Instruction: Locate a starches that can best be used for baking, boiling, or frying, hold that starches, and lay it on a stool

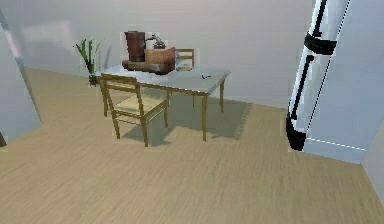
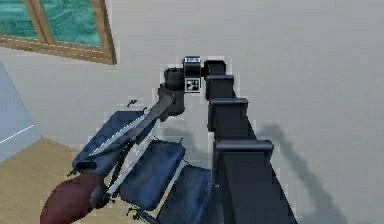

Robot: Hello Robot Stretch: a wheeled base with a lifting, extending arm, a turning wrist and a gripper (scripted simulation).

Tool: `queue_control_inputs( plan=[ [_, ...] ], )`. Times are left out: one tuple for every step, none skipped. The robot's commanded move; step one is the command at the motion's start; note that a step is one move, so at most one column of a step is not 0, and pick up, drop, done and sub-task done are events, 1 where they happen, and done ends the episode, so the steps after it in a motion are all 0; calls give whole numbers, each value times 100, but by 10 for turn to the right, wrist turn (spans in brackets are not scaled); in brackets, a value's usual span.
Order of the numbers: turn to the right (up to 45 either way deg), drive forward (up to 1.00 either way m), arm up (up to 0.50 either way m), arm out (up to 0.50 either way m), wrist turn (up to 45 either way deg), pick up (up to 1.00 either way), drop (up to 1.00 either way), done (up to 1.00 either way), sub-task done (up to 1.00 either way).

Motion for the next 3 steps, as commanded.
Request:
queue_control_inputs(
  plan=[
    [0,0,0,0,450,0,0,0,0],
    [0,0,0,0,450,0,0,0,0],
    [0,0,0,0,450,0,0,0,0]
  ],
)
